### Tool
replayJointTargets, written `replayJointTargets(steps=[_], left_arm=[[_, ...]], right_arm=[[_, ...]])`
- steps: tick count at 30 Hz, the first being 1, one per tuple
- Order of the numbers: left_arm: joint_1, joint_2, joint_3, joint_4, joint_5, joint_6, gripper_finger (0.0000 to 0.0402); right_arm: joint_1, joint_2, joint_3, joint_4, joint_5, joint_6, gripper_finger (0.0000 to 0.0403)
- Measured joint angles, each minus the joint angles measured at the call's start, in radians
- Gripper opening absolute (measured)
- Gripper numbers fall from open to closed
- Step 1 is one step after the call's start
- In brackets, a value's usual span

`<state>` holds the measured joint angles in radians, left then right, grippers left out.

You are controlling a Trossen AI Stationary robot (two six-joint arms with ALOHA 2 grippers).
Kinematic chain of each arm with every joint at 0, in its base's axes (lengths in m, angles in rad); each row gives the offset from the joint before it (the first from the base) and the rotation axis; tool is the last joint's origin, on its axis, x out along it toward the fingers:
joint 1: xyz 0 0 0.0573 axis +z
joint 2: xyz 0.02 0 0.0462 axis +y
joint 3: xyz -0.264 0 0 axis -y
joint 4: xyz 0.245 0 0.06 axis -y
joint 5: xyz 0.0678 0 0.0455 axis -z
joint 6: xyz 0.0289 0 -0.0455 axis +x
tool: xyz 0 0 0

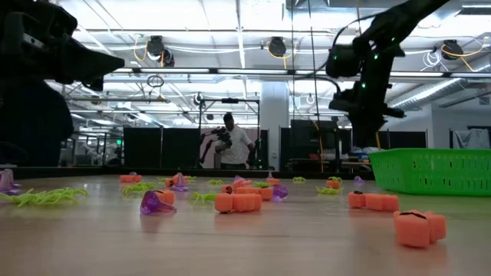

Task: Sort Halloween decoration
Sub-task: Put the purple witch hat toy into the black bin

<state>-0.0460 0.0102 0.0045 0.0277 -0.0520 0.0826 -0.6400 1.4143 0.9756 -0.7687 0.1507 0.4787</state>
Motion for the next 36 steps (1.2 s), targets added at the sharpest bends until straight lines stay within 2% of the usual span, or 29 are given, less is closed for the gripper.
replayJointTargets(steps=[7,12,17,23,36], left_arm=[[0.0,0.001,0.0,-0.003,-0.001,-0.001,0.0],[0.0,0.001,0.0,-0.004,-0.002,-0.013,0.0],[0.0,0.001,0.0,-0.005,-0.002,-0.061,0.0],[0.0,0.002,0.0,-0.008,-0.001,-0.129,0.0],[0.0,0.003,0.001,-0.011,0.011,-0.13,0.0]], right_arm=[[-0.029,0.092,0.0,0.008,-0.02,-0.053,0.0094],[-0.03,0.121,0.0,0.025,0.04,-0.08,0.0119],[-0.065,0.12,0.0,0.079,0.057,-0.121,0.0137],[-0.115,0.121,0.0,0.078,0.058,-0.143,0.0144],[-0.14,0.139,0.0,0.136,0.056,-0.203,0.0144]])
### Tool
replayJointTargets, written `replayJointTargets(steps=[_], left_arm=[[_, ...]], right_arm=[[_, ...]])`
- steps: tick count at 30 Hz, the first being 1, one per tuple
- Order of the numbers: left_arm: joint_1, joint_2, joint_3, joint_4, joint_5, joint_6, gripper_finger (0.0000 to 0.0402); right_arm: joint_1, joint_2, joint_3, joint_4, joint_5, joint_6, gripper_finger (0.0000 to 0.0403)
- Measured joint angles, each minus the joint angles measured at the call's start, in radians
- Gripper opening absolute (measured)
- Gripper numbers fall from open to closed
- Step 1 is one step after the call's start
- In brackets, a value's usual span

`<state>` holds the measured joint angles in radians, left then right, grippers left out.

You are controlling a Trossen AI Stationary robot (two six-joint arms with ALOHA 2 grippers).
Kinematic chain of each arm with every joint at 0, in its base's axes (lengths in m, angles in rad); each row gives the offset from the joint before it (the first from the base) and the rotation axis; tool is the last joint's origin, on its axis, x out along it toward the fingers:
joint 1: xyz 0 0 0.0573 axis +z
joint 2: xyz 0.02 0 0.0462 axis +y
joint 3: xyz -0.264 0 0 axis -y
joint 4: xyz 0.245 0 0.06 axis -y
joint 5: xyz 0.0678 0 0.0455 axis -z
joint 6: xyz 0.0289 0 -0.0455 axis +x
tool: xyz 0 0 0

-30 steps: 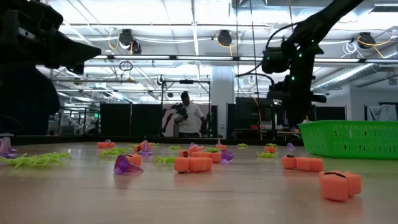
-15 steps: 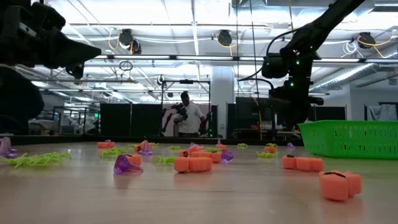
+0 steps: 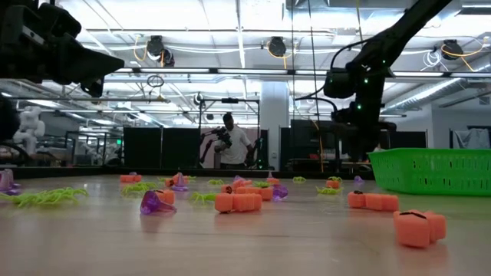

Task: Sort Halloween decoration
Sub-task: Put the purple witch hat toy into the black bin

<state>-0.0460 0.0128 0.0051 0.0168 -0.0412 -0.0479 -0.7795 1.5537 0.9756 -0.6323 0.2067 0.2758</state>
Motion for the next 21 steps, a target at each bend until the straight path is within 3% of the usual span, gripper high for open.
replayJointTargets(steps=[11,21], left_arm=[[0.0,0.0,0.0,-0.004,0.015,-0.026,0.0],[0.0,0.0,0.0,-0.003,0.015,-0.018,0.0]], right_arm=[[0.0,0.12,0.0,0.035,0.002,-0.01,0.0144],[0.0,0.141,0.0,0.061,0.001,-0.07,0.0144]])
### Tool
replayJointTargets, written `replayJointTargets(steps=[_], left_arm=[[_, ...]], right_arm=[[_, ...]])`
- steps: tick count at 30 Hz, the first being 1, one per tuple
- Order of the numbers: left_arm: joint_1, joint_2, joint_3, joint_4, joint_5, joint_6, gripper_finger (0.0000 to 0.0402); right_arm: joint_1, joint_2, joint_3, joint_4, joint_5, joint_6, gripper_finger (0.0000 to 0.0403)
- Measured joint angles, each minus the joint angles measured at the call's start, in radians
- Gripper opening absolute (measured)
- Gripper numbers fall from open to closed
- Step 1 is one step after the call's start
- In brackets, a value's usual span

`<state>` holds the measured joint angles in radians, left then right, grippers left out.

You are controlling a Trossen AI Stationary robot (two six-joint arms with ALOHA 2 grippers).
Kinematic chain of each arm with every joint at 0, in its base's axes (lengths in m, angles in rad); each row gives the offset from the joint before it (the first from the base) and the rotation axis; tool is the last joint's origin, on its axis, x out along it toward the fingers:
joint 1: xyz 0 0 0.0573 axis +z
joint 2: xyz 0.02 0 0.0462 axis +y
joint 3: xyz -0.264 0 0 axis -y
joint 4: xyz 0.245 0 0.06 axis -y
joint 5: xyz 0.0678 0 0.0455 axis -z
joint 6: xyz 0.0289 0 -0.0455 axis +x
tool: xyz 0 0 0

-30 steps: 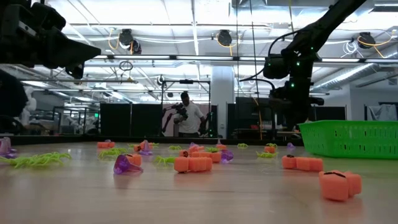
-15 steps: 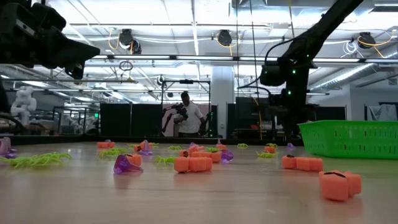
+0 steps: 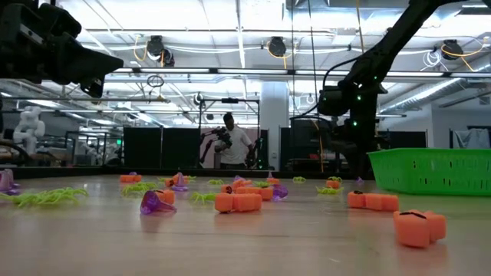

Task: Sort Halloween decoration
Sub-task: Put the purple witch hat toy into the black bin

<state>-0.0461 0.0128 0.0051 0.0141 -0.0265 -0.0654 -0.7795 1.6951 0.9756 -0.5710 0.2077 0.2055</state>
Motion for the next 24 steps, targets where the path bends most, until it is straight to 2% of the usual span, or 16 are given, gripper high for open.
replayJointTargets(steps=[24], left_arm=[[0.0,0.0,0.0,0.015,-0.001,0.021,0.0]], right_arm=[[0.002,0.061,0.003,-0.019,-0.03,-0.031,0.0142]])
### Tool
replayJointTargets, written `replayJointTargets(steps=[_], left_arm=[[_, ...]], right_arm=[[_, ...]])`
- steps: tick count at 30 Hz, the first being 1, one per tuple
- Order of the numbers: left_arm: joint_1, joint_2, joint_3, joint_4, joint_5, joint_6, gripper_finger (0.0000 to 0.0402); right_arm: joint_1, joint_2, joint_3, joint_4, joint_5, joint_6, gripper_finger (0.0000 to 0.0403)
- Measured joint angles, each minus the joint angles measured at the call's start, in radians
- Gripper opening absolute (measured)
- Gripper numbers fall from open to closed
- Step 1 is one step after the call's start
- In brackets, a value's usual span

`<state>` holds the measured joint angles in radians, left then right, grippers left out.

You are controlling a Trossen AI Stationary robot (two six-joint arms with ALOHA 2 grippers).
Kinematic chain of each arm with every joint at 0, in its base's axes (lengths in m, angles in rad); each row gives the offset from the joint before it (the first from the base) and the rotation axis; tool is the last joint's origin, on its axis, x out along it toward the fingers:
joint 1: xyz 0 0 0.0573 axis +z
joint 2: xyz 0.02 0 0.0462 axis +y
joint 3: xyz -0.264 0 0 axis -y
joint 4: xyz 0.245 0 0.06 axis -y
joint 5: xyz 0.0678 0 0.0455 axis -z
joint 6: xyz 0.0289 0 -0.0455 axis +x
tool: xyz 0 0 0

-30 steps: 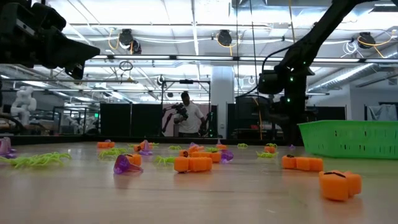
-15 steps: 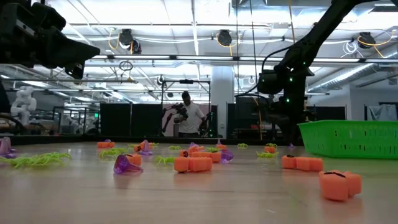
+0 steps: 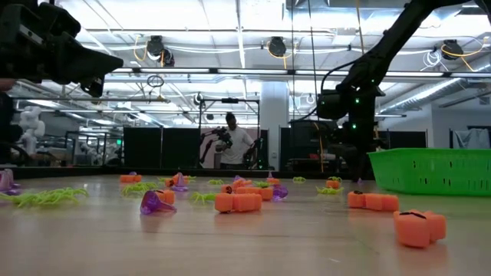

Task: Sort Halloween decoration
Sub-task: Put the purple witch hat toy into the black bin

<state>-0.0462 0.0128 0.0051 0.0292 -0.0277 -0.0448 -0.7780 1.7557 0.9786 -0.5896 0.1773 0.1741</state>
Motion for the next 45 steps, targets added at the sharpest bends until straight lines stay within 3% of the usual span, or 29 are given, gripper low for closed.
replayJointTargets(steps=[23,33,45], left_arm=[[0.0,0.0,0.0,0.006,-0.007,0.0,0.0],[0.0,0.0,0.0,0.007,-0.037,0.0,0.0],[0.0,0.0,0.002,0.021,-0.141,0.054,0.0]], right_arm=[[0.001,-0.007,-0.003,-0.032,-0.052,0.08,0.0024],[0.05,-0.12,0.038,0.093,-0.004,0.207,0.0057],[0.065,0.053,0.316,0.027,0.006,0.184,0.0108]])
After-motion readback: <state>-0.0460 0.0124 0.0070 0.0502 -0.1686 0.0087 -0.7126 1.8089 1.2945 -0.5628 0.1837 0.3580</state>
